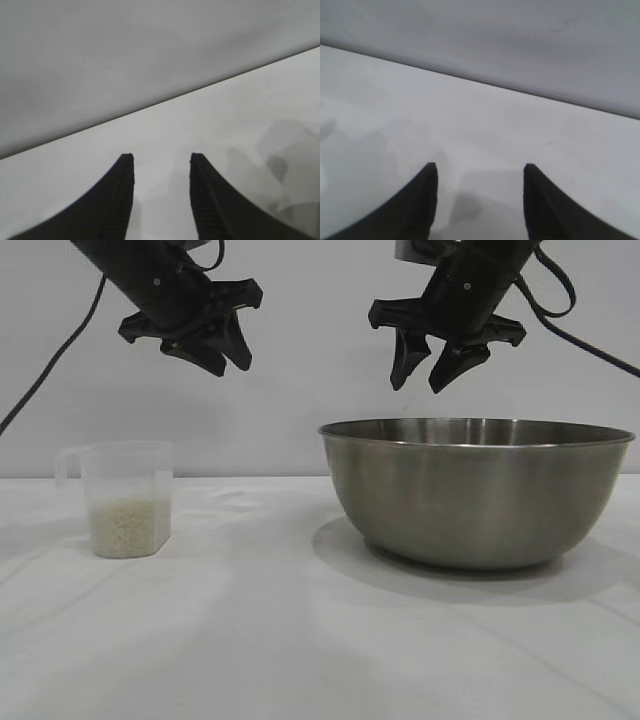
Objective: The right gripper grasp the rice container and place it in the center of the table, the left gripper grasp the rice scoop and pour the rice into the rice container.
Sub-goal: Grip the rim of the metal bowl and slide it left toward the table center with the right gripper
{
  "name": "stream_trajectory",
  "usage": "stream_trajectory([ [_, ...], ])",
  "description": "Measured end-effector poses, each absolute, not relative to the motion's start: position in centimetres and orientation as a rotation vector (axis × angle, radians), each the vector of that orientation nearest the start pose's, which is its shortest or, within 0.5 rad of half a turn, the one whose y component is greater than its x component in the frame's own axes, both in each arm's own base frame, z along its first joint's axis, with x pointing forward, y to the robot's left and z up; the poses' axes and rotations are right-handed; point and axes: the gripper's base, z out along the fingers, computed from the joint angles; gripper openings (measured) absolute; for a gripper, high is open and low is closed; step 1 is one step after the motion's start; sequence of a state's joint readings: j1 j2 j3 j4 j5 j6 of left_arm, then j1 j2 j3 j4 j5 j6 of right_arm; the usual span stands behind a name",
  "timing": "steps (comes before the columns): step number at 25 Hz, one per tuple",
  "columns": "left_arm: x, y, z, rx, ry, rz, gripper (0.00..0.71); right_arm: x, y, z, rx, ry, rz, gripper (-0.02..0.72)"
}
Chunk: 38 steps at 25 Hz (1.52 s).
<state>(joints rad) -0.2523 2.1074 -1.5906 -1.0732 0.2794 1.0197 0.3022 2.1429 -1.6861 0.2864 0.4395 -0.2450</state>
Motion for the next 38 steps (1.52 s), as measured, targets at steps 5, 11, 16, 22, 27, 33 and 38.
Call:
stream_trajectory([
  [5,46.8,-14.4,21.4,0.375,2.115,-0.431,0.218,46.5,15.6,20.5,-0.398,2.345,0.296,0.373],
  [11,46.8,-14.4,21.4,0.375,2.115,-0.431,0.218,46.2,15.6,20.6,-0.409,2.376,0.302,0.373],
  [16,46.8,-14.4,21.4,0.375,2.115,-0.431,0.218,45.5,12.8,23.4,-0.371,2.418,0.301,0.321],
  [22,46.8,-14.4,21.4,0.375,2.115,-0.431,0.218,43.3,8.6,26.7,-0.344,2.576,0.282,0.321],
  [27,46.8,-14.4,21.4,0.387,2.117,-0.430,0.218,41.2,7.3,26.7,-0.385,2.793,0.253,0.321],
  [33,46.7,-14.4,21.5,0.393,2.115,-0.425,0.218,40.5,7.2,26.0,-0.415,2.896,0.250,0.293],
  [38,46.7,-14.4,21.6,0.395,2.113,-0.424,0.218,41.0,7.3,23.8,-0.423,2.969,0.252,0.293],
])
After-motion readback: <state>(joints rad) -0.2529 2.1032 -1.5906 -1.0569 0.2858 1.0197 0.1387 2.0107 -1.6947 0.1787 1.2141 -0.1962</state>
